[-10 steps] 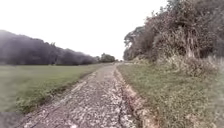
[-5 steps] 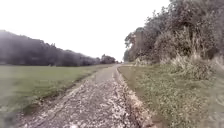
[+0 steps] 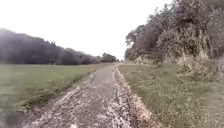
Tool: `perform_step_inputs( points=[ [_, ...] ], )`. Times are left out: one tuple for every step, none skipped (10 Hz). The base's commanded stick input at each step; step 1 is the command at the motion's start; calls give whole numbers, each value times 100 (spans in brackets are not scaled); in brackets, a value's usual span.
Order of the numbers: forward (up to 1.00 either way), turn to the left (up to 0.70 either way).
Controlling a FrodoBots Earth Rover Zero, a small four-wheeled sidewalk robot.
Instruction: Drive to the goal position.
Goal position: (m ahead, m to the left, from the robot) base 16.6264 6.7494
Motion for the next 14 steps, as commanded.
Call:
perform_step_inputs(
  points=[
    [70,15],
    [70,3],
    [70,1],
    [70,0],
    [70,0],
    [70,0],
    [70,0],
    [70,0],
    [70,0],
    [70,0],
    [70,0],
    [70,0],
    [70,0],
    [70,0]
  ],
)
